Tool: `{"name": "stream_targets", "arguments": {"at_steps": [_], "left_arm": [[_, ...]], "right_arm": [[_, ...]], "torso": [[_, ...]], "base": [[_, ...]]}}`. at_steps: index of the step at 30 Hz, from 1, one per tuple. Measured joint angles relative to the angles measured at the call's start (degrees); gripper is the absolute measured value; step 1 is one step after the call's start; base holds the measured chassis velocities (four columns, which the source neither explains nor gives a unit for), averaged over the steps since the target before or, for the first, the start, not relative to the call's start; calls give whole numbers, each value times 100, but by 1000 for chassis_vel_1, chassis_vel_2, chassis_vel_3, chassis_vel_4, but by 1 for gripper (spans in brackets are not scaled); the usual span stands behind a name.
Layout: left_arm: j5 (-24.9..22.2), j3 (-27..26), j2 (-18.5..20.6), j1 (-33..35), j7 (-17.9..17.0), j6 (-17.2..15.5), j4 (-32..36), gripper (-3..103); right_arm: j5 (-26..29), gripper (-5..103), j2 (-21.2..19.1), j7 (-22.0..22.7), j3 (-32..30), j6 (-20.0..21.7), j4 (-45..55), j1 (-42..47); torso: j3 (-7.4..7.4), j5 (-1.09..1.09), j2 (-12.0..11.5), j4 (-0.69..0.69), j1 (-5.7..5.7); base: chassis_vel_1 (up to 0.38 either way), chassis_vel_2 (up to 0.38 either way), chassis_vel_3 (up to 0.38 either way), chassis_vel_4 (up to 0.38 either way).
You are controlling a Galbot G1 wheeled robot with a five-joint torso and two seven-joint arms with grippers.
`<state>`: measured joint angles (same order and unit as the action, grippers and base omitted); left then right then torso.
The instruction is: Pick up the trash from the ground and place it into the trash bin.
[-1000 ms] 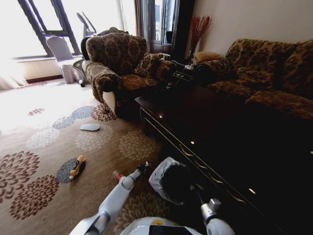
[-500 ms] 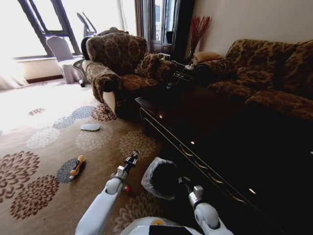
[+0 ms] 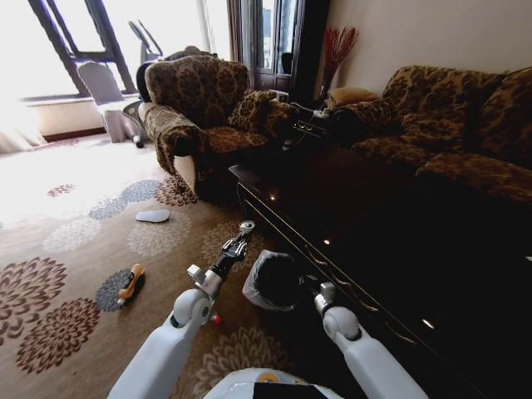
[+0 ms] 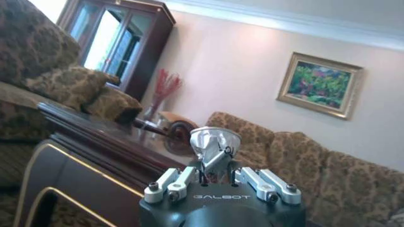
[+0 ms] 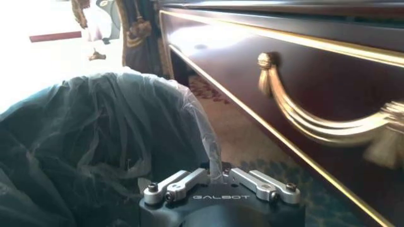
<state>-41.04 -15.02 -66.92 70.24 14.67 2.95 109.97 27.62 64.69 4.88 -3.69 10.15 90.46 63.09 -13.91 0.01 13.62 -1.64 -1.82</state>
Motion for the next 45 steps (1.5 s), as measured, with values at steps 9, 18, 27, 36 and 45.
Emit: {"name": "stream_targets", "arguments": {"at_steps": [9,18,27,36,45], "left_arm": [[514,491,117,67,211,-295,-292,24],[1891,1081,377,100,-158,-326,-483,22],[2413,1159,356,46,-204,-183,-690,54],[2385,1022,231,87,-173,-1,-563,86],[2457,271,322,347,-878,-137,-282,100]], "right_arm": [[172,1,-32,-2,371,58,-166,-334],[199,1,-52,-41,613,66,-183,-392],[163,1,-78,-111,562,66,-117,-299],[171,1,-153,-162,470,60,-22,-181],[6,1,-102,-240,201,-38,22,54]], "torso": [[0,-1,0,1,0],[0,-2,0,1,0],[0,-2,0,1,0],[0,-1,0,2,0],[0,2,0,-1,0]], "base": [[0,0,0,0],[0,0,0,0],[0,0,0,0],[0,0,0,0],[0,0,0,0]]}}
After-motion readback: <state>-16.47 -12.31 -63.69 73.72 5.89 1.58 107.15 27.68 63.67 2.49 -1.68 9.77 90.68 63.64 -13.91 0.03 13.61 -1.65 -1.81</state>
